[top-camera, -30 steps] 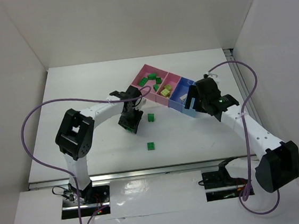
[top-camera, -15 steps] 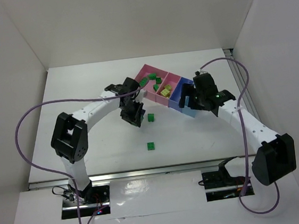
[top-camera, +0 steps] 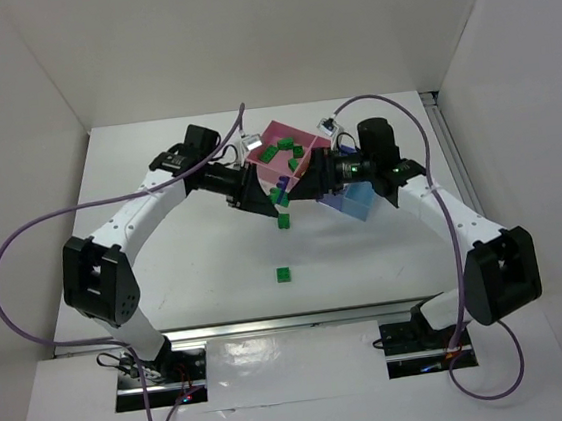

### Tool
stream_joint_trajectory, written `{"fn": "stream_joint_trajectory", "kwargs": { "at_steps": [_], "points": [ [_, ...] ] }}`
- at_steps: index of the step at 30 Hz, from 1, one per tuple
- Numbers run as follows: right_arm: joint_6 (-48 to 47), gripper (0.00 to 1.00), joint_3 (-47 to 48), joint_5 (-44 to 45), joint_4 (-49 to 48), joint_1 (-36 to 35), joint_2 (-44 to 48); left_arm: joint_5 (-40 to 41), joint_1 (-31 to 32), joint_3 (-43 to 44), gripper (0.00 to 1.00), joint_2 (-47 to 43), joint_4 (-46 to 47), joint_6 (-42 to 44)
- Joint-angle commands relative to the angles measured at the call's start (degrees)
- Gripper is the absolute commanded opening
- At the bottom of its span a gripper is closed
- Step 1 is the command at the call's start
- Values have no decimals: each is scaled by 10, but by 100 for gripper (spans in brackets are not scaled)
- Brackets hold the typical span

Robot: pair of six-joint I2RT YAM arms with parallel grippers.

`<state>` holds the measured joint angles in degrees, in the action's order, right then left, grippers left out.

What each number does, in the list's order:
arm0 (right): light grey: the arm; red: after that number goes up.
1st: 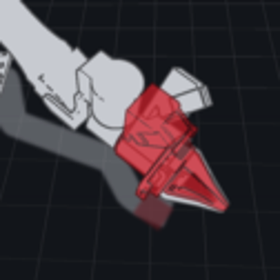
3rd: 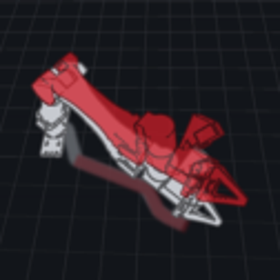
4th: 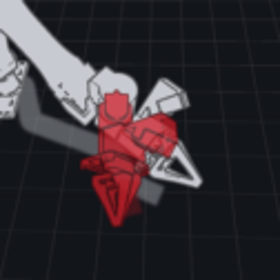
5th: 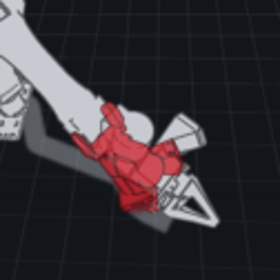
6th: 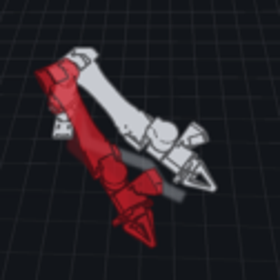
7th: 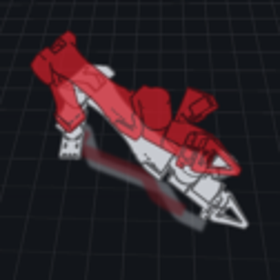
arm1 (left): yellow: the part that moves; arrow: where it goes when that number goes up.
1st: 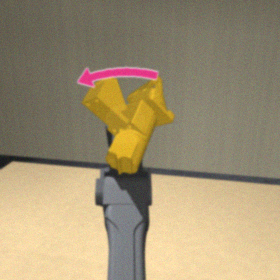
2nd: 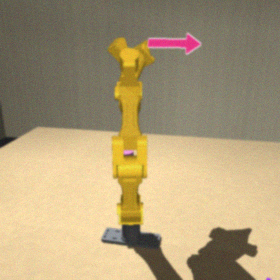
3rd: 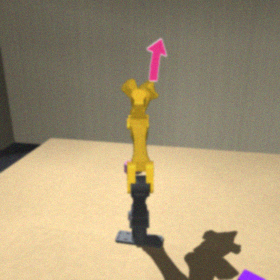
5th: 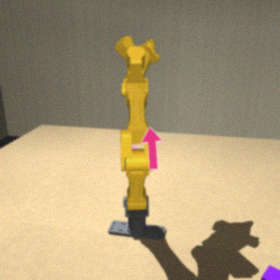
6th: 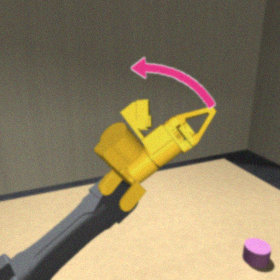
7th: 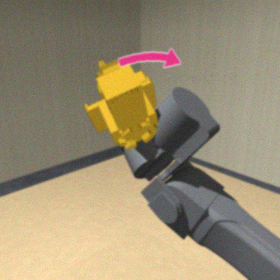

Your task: Sort the legos into containers by color

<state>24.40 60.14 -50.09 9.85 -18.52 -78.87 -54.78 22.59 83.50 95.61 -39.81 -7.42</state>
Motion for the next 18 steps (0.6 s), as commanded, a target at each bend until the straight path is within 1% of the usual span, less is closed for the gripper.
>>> {"fn": "stream_joint_trajectory", "kwargs": {
  "at_steps": [1,2,5,6,8,11,12,13,15,16,18],
  "points": [
    [46,99,17,-132,-135,8,-4,-153,-4,-7,0,-23,77,-10],
    [74,99,17,-151,-177,8,-11,-174,-4,-13,0,-23,88,-18],
    [109,99,17,-157,-216,8,-23,-190,-10,-13,0,-23,102,-18],
    [120,99,17,-163,-252,8,-23,-196,-10,-13,0,-23,102,-23],
    [132,99,17,-158,-267,8,-37,-208,-10,-13,0,-23,110,-23],
    [161,99,12,-157,-309,8,-42,-208,-15,-13,0,-23,115,-23],
    [192,99,5,-157,-350,8,-42,-208,-15,-13,0,-23,115,-23],
    [208,94,5,-163,-370,8,-47,-208,-21,-13,0,-23,115,-23],
    [244,87,-2,-169,-417,8,-47,-208,-21,-13,0,-23,115,-23],
    [245,80,-7,-169,-418,8,-47,-208,-21,-13,0,-23,115,-23],
    [245,72,-7,-174,-418,8,-52,-213,-21,-13,0,-23,115,-23]
  ]
}}
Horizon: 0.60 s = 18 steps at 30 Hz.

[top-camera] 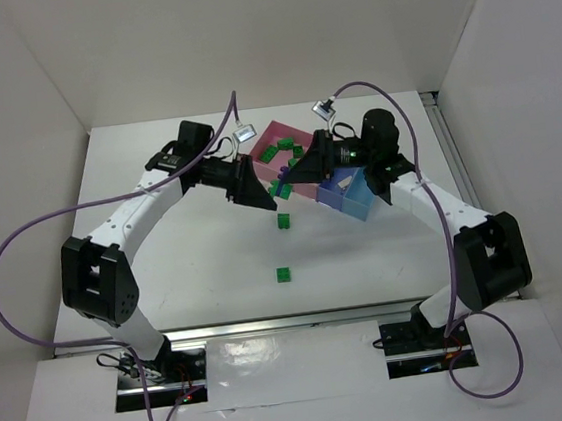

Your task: Sort the legos into containers by color

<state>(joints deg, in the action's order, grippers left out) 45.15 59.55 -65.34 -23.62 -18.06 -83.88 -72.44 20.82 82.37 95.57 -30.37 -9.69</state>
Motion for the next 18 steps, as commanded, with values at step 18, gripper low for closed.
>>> {"fn": "stream_joint_trajectory", "kwargs": {
  "at_steps": [18],
  "points": [
    [-43,63,29,-33,33,-24,-28,-42,-15,-2,0,-22,37,-11]
  ]
}}
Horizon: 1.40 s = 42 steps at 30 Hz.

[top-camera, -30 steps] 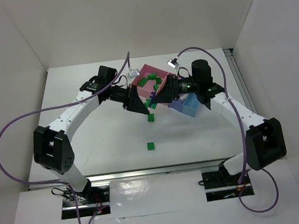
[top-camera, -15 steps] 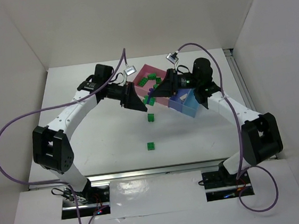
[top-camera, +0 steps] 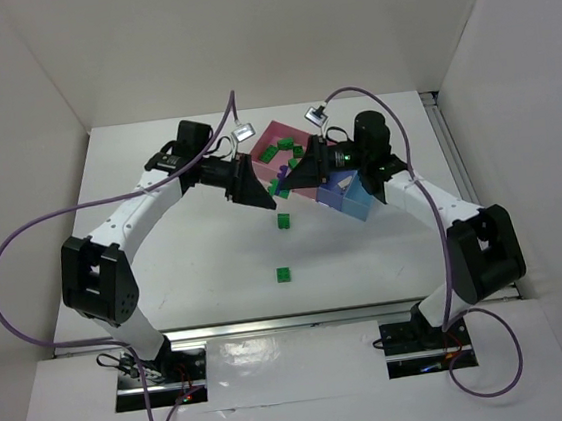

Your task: Sort the legos into containers by color

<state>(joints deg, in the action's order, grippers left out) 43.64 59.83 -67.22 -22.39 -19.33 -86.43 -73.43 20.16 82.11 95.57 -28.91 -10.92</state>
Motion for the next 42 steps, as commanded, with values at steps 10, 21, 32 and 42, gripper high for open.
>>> {"fn": "stream_joint_trajectory", "kwargs": {
  "at_steps": [10,21,32,42],
  "points": [
    [-28,41,31,-14,16,-23,-14,-37,-8,-5,0,-22,27,1],
    [7,47,26,-14,-29,-23,-14,-37,-8,-5,0,-17,27,1],
    [14,52,31,-14,-40,-23,-25,-37,-8,-5,0,-17,27,1],
    [40,59,31,-25,-76,-28,-30,-37,-8,-5,0,-17,27,1]
  ]
}}
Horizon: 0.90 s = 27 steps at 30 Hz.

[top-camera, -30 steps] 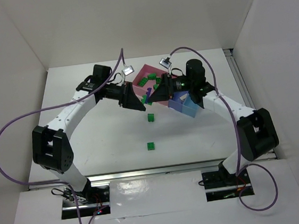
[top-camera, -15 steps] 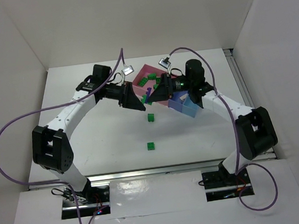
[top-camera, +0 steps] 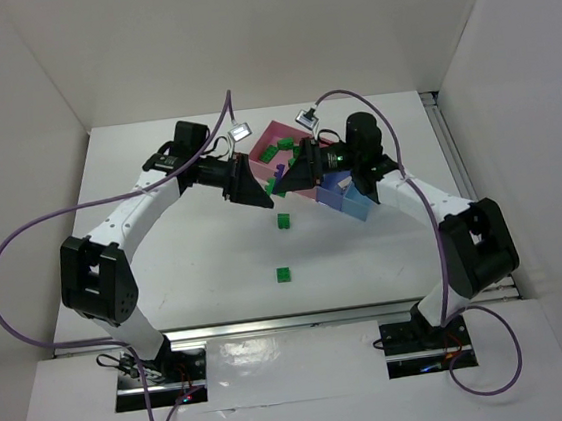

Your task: Sort the legos into containers by color

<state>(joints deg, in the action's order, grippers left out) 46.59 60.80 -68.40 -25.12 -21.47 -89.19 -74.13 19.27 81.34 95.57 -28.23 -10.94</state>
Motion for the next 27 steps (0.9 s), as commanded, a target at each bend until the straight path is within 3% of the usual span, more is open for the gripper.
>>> {"fn": "stream_joint_trajectory", "kwargs": {
  "at_steps": [1,7,10,12,16,27],
  "points": [
    [10,57,21,-13,-48,-7,-3,-30,1,3,0,-17,20,1],
    [10,41,21,-13,-48,-7,-3,-30,1,3,0,-17,20,1],
    [10,27,21,-6,-39,-7,-3,-30,1,3,0,-17,20,1],
    [-28,15,21,13,16,-7,-3,-25,1,3,0,-17,15,1],
    [-103,0,21,57,140,14,16,-18,-11,3,0,-28,9,1],
    [-159,0,-16,110,242,79,72,-24,-31,8,0,-22,4,7]
  ]
}}
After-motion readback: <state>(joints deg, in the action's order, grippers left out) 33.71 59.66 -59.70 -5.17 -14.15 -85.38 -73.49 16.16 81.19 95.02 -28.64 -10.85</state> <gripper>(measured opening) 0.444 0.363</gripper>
